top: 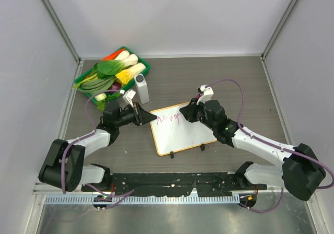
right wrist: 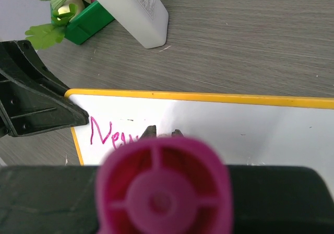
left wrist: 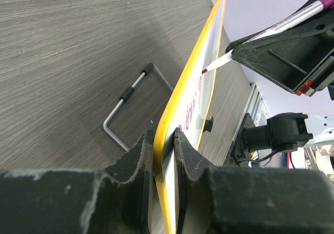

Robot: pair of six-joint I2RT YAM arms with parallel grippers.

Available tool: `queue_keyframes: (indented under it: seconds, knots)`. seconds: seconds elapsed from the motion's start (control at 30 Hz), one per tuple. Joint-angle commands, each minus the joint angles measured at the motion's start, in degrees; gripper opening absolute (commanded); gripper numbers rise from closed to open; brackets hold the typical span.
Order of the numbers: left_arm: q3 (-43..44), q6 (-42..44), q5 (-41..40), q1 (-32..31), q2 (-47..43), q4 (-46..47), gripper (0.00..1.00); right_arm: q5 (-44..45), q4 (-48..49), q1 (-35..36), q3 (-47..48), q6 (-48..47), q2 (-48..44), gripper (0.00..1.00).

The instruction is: Write a sentence on the whiteboard

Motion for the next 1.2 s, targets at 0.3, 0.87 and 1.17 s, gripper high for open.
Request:
queue_keyframes:
  seconds: [0.3, 0.87, 1.17]
  knots:
    - [0.16, 5.01, -2.43, -0.52, -0.03, -3.61, 0.00, 4.82, -2.22, -0.10, -0.68, -1.03, -1.70, 0.01]
    - [0.34, 5.01, -2.34, -0.52, 0.05, -3.61, 0.00, 1.22, -3.46, -0.10, -2.88, -0.86, -2.49, 0.01]
    - [0.25, 5.10, -2.43, -0.52, -0.12, -3.69, 0.00, -1.51, -0.38, -0.10, -2.35, 1.60, -0.56, 0.01]
